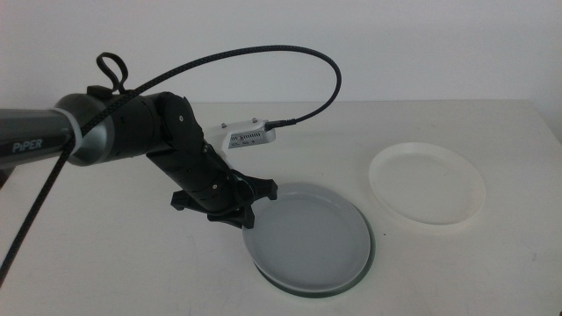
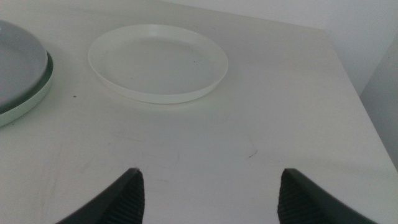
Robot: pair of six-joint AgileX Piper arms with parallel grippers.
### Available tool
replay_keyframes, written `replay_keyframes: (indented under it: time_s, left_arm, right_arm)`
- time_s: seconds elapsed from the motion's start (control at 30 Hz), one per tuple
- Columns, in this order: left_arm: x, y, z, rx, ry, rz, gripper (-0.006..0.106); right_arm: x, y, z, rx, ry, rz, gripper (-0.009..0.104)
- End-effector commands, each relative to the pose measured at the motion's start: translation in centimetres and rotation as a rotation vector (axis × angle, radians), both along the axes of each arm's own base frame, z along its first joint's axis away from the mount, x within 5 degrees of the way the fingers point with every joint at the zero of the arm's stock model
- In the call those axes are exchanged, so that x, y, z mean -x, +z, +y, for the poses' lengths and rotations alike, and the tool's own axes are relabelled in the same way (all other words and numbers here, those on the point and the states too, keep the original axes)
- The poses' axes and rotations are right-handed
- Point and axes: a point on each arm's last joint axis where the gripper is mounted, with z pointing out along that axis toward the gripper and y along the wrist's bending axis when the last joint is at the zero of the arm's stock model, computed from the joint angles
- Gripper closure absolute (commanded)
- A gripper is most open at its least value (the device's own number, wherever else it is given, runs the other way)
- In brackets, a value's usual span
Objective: Stack the three bowls on top of each other.
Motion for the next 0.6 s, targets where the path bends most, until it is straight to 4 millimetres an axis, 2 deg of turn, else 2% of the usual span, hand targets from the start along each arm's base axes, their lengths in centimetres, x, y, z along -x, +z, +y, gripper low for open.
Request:
replay_keyframes:
  time_s: [0.0, 0.03, 0.07, 0.2, 0.33, 0.43, 0.57]
  left_arm:
    - [-0.2, 2.6, -0.4, 0.063, 0.017, -0.077, 0.091]
    - [-0.2, 2.5, -0.4, 0.059, 0.01, -0.078, 0.078]
    - [-0.2, 2.5, -0.4, 0.058, 0.004, -0.082, 0.073]
    - [-0.1, 2.9, -0.4, 0.047, -0.055, -0.114, 0.035]
    - [0.5, 5.5, 0.1, 0.056, -0.134, -0.176, 0.005]
    - [1.5, 8.8, 1.1, 0.07, -0.184, -0.245, -0.004]
    - [4.4, 14.1, 2.8, 0.083, -0.253, -0.389, -0.004]
  right_arm:
    - [0.0, 0.9, -0.1, 0.009, -0.01, -0.104, 0.04]
    - [0.0, 0.9, -0.1, 0.009, -0.01, -0.104, 0.04]
    - [0.0, 0.9, -0.1, 0.009, -0.01, -0.104, 0.04]
    - [0.0, 0.9, -0.1, 0.009, -0.01, -0.104, 0.04]
    - [0.0, 0.9, -0.1, 0.009, -0.01, -0.104, 0.04]
    - [0.0, 0.9, -0.1, 0.009, -0.01, -0.104, 0.04]
    - [0.0, 0.9, -0.1, 0.009, -0.01, -0.104, 0.04]
